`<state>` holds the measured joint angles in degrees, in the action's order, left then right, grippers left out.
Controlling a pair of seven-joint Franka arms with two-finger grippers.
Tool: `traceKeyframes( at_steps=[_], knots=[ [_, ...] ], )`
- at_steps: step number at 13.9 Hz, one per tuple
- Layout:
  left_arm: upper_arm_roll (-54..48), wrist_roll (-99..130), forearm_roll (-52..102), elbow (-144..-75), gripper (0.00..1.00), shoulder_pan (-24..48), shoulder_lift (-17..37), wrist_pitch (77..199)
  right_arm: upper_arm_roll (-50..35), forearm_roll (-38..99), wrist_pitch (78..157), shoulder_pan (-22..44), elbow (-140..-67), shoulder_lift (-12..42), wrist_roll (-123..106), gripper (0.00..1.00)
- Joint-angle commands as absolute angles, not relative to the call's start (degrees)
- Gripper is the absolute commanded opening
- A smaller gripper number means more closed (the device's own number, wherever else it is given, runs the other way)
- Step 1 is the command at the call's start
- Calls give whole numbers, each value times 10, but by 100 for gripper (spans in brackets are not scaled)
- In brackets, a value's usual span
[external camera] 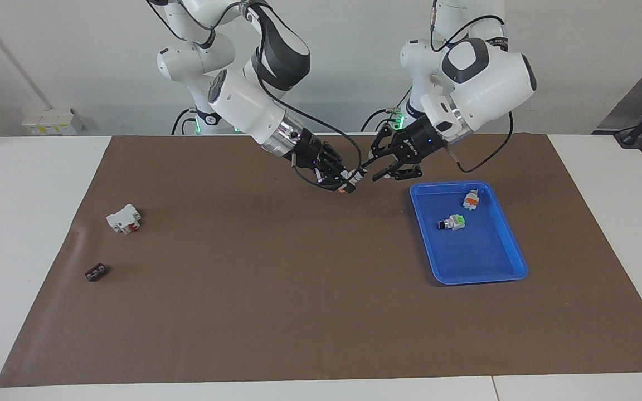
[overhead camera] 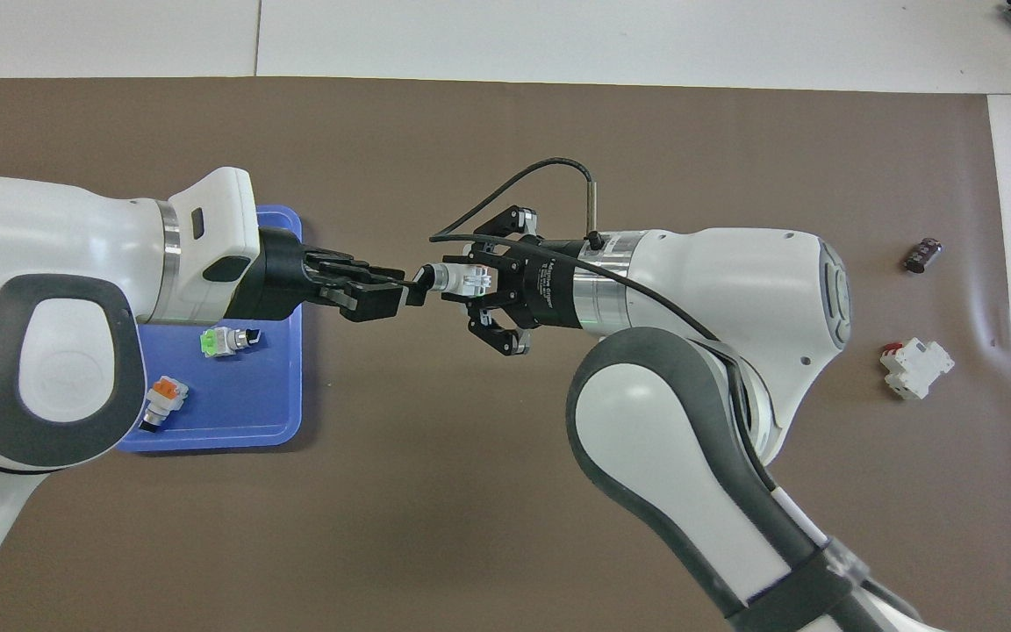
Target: Turn and place switch with both arms
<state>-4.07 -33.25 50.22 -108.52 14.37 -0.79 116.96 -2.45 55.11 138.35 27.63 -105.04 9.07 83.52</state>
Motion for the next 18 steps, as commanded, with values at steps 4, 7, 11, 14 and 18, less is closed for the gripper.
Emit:
traceKeyframes(
  at_steps=[4,7,11,14,18],
  knots=[
    [-40,-373,507,-1073,41,149,-6,1163,-26,554,1384,282,-1050,90,786,0],
    [-43,-387,507,-1073,41,149,-6,1163,-26,554,1385,283,-1050,89,783,0],
    [-43,-396,507,-1075,40,149,-8,1154,-26,554,1386,284,-1050,89,784,0],
    [-42,-396,507,-1077,34,149,-11,1143,-26,554,1387,284,-1050,89,784,0],
    [-42,-396,507,-1080,26,149,-14,1137,-26,554,1387,284,-1050,89,784,0]
  ],
)
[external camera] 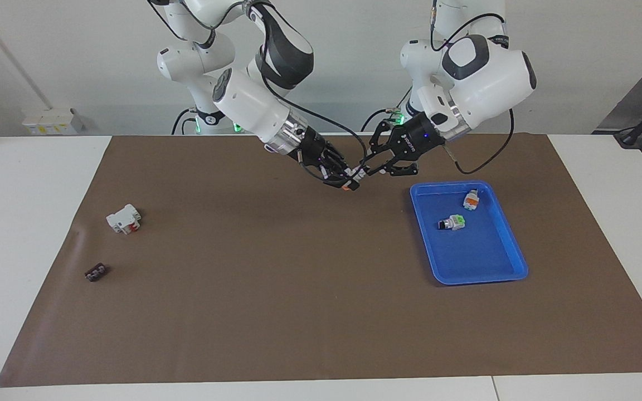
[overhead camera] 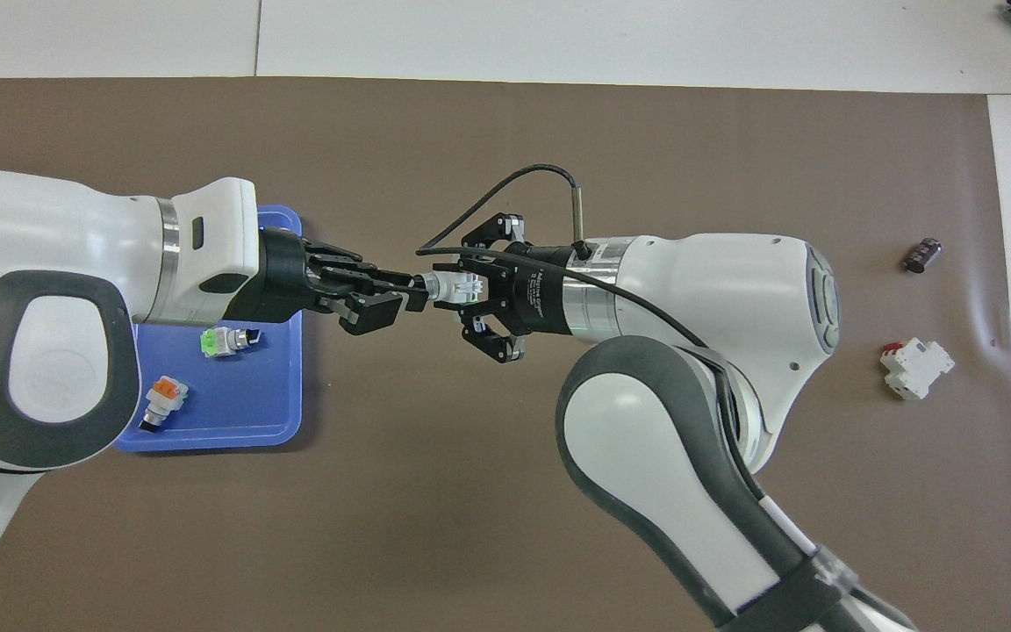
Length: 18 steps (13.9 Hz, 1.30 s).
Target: Turn and place switch with both arms
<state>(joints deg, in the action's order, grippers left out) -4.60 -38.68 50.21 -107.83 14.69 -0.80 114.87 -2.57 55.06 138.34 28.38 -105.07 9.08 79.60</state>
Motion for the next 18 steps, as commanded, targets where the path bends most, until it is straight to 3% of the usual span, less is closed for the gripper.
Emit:
traceKeyframes(
  at_steps=[1,5,6,18],
  knots=[
    [-42,-396,507,-1082,23,149,-15,1138,-26,554,1388,284,-1051,89,784,0],
    [-43,-395,508,-1081,12,149,-15,1144,-26,554,1388,284,-1051,89,784,0],
    [-43,-389,509,-1081,1,149,-15,1146,-26,554,1388,284,-1052,89,785,0],
    [-47,-160,514,-1078,0,170,-14,1167,-26,554,1388,284,-1053,89,786,0]
  ],
)
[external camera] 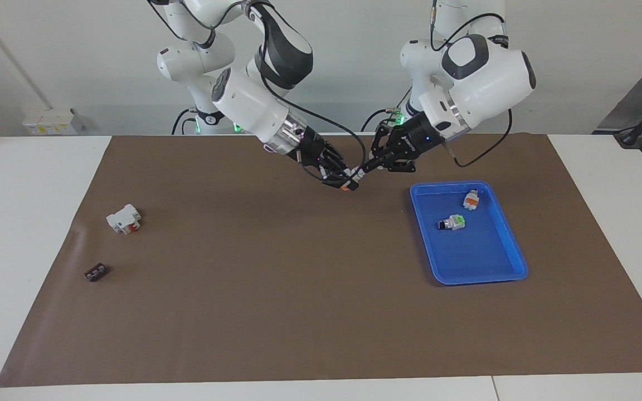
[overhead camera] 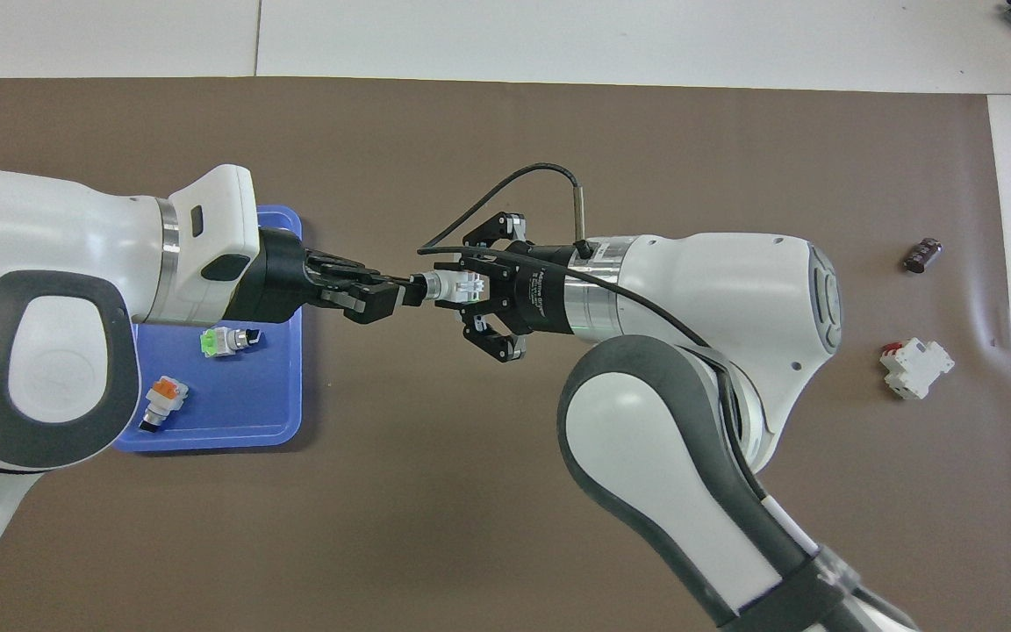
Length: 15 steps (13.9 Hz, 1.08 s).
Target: Turn and place switch with both arms
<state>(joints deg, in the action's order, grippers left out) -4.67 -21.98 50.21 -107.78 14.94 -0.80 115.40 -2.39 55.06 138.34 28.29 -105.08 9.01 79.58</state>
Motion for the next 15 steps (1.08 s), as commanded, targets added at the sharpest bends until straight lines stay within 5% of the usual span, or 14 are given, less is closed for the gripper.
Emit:
traceKeyframes(
  at_steps=[1,15],
  knots=[
    [-47,-127,514,-1078,0,171,-13,1169,-26,554,1388,283,-1053,89,787,0],
    [-62,264,515,-1072,0,174,-16,1193,-26,554,1384,283,-1052,88,788,0]
  ],
)
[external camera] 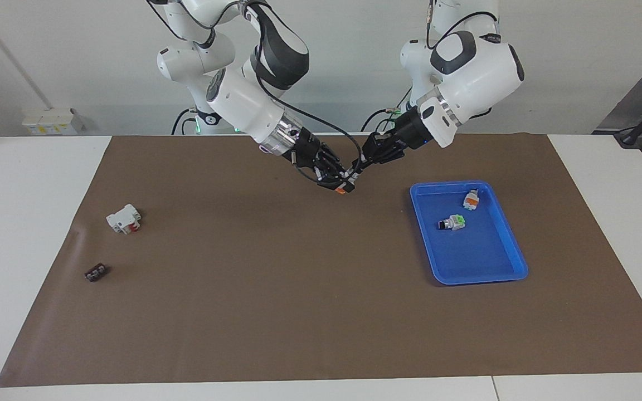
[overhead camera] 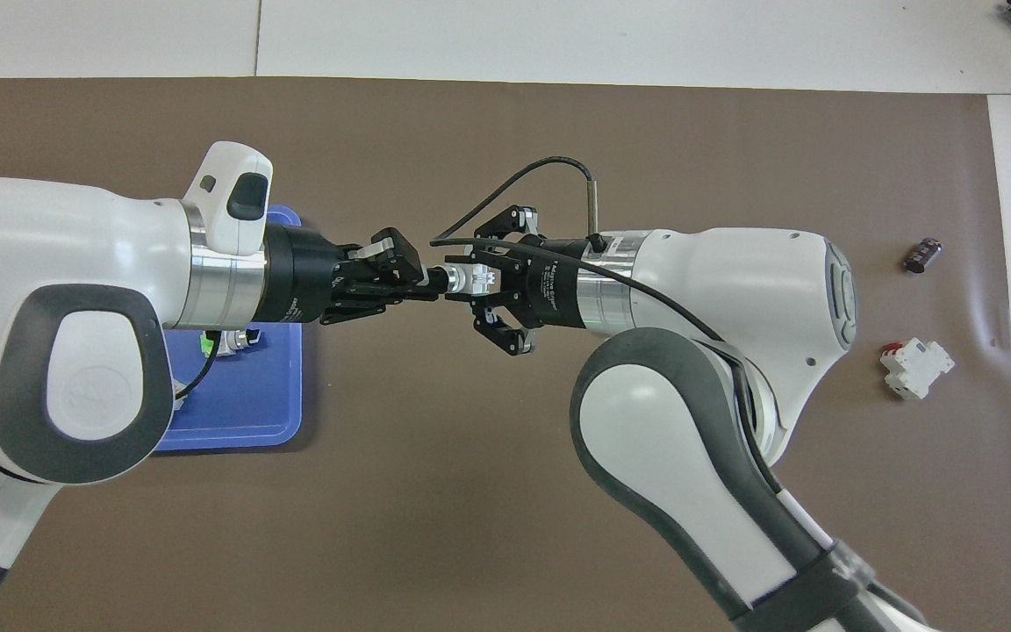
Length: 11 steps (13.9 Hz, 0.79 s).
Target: Turn and place switch with both arms
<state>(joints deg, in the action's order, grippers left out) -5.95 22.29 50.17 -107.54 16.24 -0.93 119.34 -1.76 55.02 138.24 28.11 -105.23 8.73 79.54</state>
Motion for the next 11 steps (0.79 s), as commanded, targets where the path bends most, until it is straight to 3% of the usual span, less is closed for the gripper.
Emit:
traceKeyframes(
  at_steps=[1,11],
  knots=[
    [-61,285,515,-1072,0,171,-17,1189,-26,554,1384,283,-1052,88,788,0],
    [-55,478,503,-1084,0,155,-25,1173,-26,554,1384,283,-1052,88,788,0]
  ],
)
